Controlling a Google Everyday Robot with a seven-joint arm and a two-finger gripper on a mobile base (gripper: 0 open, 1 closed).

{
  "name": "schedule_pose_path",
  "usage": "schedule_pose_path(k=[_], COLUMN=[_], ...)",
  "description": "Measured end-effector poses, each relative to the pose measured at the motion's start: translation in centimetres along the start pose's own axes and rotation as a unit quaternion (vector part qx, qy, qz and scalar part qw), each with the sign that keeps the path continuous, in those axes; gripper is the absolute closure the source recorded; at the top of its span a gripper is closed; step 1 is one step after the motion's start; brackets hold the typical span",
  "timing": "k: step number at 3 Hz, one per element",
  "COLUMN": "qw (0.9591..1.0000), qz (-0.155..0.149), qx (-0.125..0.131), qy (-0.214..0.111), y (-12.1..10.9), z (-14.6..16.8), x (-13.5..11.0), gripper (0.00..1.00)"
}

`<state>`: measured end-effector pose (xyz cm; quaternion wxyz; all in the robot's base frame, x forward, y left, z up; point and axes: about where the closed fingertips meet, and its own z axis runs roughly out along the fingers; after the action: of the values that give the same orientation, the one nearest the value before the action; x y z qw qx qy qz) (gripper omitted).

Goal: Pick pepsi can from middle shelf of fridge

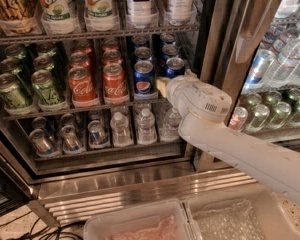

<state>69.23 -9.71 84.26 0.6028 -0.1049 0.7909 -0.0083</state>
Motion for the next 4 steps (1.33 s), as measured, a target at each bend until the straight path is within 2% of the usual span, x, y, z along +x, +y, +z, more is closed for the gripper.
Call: schedule_pose_path(k=[2, 3, 4], qw=[0.9999, 0.9999, 0.9999], qz=[0.003, 0.005, 0.005], qx=[0.011, 0.016, 0.015], qy=[0.001, -0.001, -0.001], y=[-0.05, -0.21, -0.06], z=[0.54, 0.71, 0.71], x=[0.14, 0.2, 0.19], gripper=[0.2, 0.39, 0.62])
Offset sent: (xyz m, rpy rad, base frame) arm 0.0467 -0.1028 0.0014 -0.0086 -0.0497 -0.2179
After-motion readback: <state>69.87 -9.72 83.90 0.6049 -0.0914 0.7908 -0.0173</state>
